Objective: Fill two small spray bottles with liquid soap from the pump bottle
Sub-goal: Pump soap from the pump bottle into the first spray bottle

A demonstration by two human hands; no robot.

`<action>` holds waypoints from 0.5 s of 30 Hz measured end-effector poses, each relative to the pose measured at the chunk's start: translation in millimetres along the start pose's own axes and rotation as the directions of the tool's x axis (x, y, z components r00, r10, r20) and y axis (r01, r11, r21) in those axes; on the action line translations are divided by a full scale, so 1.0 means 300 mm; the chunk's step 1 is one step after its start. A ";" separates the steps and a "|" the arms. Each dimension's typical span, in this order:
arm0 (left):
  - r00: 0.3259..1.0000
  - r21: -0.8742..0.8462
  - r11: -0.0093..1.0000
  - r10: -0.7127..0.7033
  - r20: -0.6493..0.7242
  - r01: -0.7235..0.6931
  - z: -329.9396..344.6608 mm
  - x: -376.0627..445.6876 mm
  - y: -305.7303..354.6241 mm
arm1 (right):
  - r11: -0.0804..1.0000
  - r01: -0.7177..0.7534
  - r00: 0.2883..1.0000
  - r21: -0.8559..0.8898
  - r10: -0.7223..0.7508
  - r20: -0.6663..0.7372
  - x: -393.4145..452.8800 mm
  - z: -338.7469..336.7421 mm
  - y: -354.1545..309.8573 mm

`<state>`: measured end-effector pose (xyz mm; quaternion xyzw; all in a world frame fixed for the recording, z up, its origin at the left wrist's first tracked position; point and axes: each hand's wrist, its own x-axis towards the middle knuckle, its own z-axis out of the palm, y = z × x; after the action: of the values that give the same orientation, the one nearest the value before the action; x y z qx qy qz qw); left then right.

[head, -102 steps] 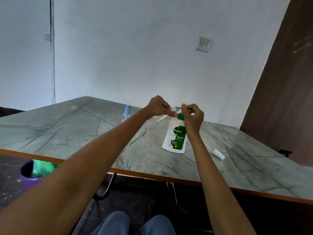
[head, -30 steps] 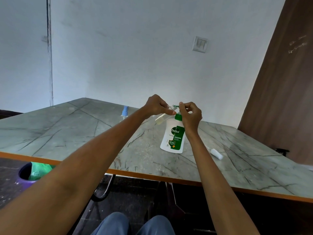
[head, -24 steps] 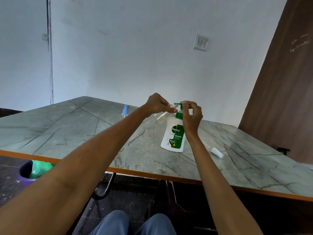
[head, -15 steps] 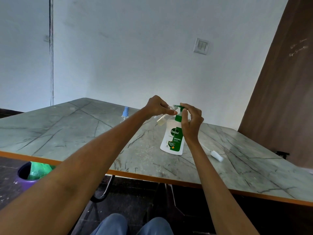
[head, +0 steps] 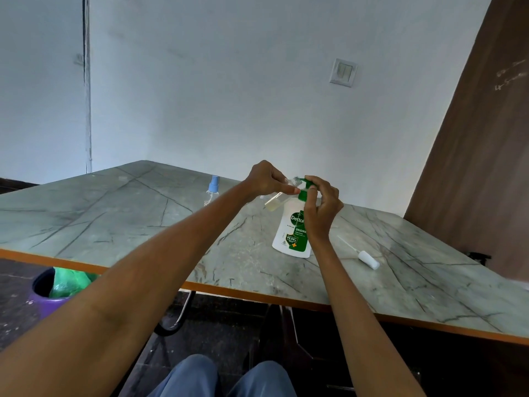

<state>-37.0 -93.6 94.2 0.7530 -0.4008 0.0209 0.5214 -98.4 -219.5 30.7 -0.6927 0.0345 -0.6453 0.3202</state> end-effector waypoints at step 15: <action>1.000 0.011 1.000 -0.009 -0.017 0.009 0.003 0.012 0.007 | 1.000 -0.024 1.000 -0.005 0.024 -0.006 0.040 -0.013 -0.010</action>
<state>-36.3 -96.8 97.0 0.7574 -0.3929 0.0272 0.5208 -101.2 -224.2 42.6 -0.6913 0.0455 -0.6432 0.3262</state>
